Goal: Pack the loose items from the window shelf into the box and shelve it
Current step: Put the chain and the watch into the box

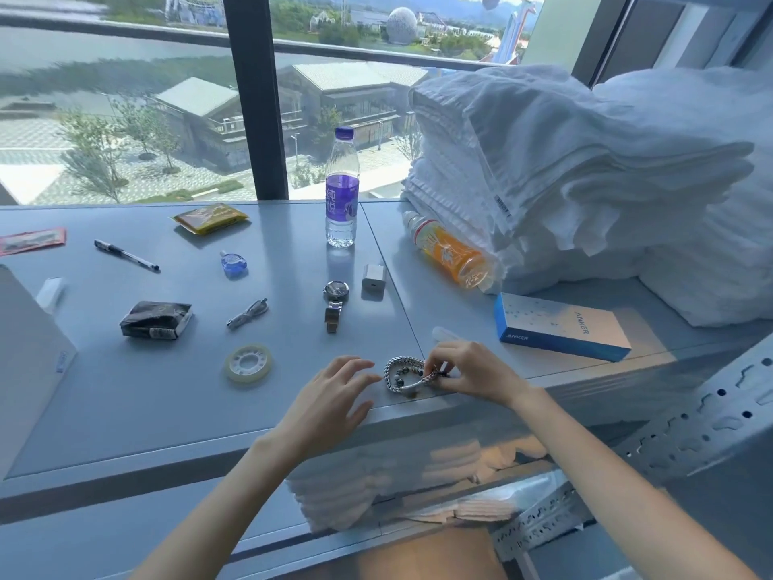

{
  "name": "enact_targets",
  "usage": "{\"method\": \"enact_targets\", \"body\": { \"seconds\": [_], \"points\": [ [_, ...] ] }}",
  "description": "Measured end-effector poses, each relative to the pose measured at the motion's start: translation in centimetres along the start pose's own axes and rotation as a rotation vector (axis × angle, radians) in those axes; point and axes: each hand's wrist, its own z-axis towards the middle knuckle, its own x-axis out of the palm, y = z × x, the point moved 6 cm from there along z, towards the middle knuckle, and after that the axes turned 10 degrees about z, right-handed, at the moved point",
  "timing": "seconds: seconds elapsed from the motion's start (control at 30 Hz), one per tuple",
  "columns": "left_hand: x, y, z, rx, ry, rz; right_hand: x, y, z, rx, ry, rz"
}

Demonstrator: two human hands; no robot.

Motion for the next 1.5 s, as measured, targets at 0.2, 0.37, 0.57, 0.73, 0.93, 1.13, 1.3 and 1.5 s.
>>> {"method": "enact_targets", "body": {
  "seconds": [0.2,0.37,0.57,0.73,0.93,1.13,1.3,1.5],
  "points": [
    [-1.5,0.5,-1.4,-0.125,-0.035,0.005,-0.7,1.3,1.5,0.038,-0.051,0.264],
    [-4.0,0.9,-3.0,-0.238,-0.059,0.056,-0.5,4.7,4.3,0.019,-0.058,0.421],
    [-9.5,2.7,-6.0,-0.383,-0.166,0.139,0.5,10.7,7.5,-0.026,0.000,0.623],
    [-14.1,4.4,-10.2,-0.457,-0.210,0.214,2.1,16.7,9.3,-0.107,0.027,0.617],
    [-20.6,5.4,-17.1,-0.438,-0.267,0.433,5.2,25.0,10.8,-0.171,0.025,0.663],
    [-27.2,9.9,-26.3,-0.483,-0.330,0.555,9.1,33.7,11.6,-0.197,-0.032,0.689],
    [-29.4,15.7,-32.3,-0.543,-0.240,0.593,11.4,39.4,12.6,-0.220,-0.124,0.637],
    [-29.4,18.7,-34.8,-0.440,-0.197,0.602,13.0,43.3,14.9,-0.216,-0.147,0.629]
  ]
}}
